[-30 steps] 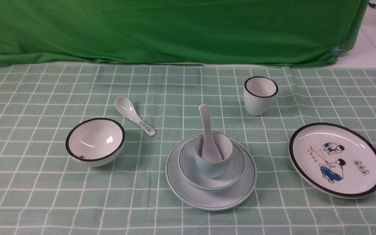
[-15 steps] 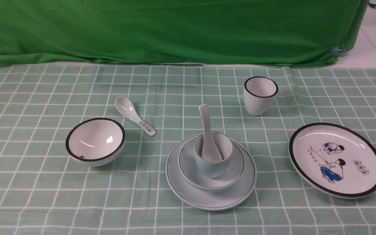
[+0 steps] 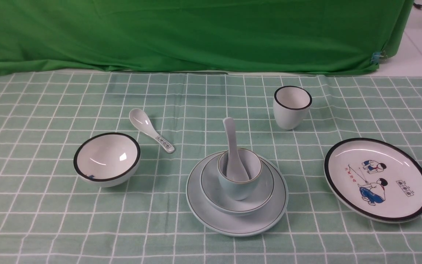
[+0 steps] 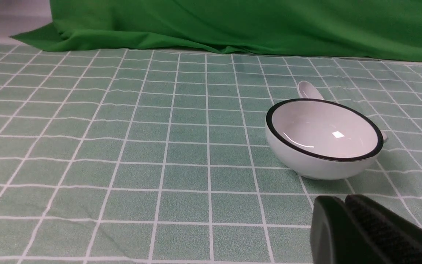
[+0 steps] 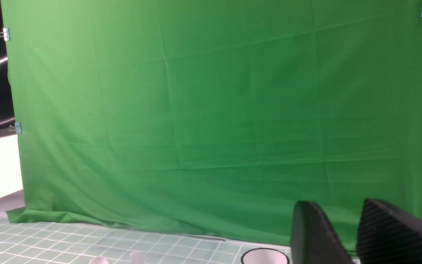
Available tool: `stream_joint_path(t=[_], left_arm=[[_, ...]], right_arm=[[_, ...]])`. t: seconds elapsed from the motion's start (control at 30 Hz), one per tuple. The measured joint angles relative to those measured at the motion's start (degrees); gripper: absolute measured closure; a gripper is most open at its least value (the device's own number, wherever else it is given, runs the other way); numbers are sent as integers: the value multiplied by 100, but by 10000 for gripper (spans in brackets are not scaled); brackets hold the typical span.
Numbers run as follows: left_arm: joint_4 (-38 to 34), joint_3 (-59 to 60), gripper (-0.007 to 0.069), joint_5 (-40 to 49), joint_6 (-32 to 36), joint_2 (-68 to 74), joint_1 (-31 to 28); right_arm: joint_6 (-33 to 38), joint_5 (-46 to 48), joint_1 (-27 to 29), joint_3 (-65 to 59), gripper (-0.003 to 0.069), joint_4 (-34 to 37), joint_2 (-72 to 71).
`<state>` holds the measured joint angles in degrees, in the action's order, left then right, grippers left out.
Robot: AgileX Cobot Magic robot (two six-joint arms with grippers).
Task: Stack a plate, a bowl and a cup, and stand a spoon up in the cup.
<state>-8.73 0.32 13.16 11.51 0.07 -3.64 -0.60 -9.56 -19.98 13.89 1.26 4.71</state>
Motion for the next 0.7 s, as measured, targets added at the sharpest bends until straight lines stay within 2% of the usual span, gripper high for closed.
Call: stream_joint_path(t=[0.33, 0.7], left_arm=[[0, 4, 608, 0, 15, 0, 289], [0, 4, 608, 0, 29, 0, 301]], right_arm=[[0, 0, 0, 0, 419, 0, -7], [0, 0, 0, 0, 418, 0, -7]])
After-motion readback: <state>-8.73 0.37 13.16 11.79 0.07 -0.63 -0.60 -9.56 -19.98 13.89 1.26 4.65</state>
